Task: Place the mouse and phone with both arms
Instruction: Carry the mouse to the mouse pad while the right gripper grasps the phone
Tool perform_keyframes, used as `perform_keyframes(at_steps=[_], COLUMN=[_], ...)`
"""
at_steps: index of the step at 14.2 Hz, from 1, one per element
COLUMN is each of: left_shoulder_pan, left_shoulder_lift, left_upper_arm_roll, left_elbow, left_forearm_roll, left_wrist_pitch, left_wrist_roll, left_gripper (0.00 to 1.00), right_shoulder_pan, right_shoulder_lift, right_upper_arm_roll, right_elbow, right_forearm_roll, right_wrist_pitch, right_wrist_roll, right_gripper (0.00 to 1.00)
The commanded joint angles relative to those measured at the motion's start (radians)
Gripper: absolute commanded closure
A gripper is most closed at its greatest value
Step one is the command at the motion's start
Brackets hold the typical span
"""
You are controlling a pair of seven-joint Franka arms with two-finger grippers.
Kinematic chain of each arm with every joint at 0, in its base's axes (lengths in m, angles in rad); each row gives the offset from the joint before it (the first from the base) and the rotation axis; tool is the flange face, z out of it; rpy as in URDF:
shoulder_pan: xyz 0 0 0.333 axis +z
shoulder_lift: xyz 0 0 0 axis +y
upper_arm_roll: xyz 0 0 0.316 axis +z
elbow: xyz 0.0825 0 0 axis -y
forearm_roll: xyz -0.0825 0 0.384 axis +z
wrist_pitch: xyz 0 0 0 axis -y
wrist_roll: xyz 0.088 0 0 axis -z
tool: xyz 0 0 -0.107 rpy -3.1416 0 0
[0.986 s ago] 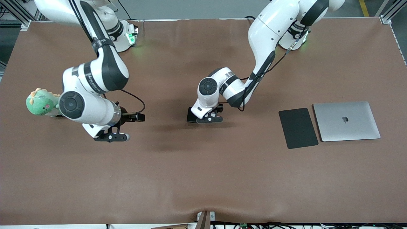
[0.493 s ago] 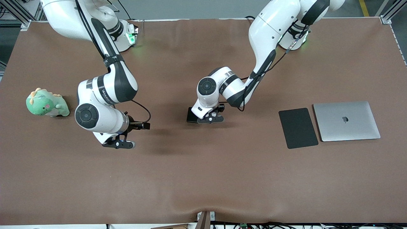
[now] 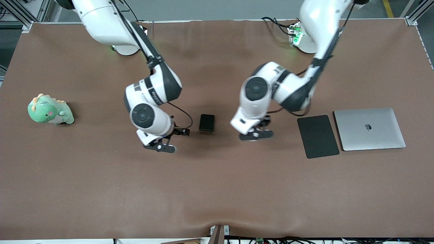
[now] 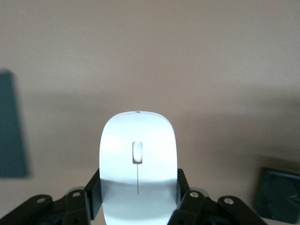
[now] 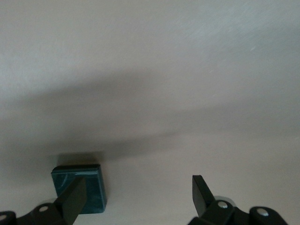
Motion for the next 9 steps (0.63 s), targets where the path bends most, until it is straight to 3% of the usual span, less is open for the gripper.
perform_keyframes(at_steps=[1,4,9], left_shoulder_pan=[0.151,0.289,0.453], left_shoulder_lift=[-0.102,-0.145,-0.189], left_upper_arm_roll=[-0.017,-0.015,-0.015], left_elbow=[-0.108,-0.185,-0.286], left_forearm_roll=[0.012,0.014,0.015], left_wrist_pitch=[0.010,0.011,0.045], left_wrist_roll=[0.184,0.338,0.528], left_gripper=[0.83,0.87,0.86], right_shoulder_pan=[0.014,0.080,0.159], right_shoulder_lift=[0.057,0.111,0.145], right_upper_arm_roll=[-0.002,0.006,0.004], right_elbow=[0.053,0.065,0.047], right_forearm_roll=[0.009,0.009,0.000], right_wrist_pitch=[-0.002,0.094,0.217], right_wrist_roll=[0.008,0.007,-0.028], right_gripper=[0.00,0.00,0.00])
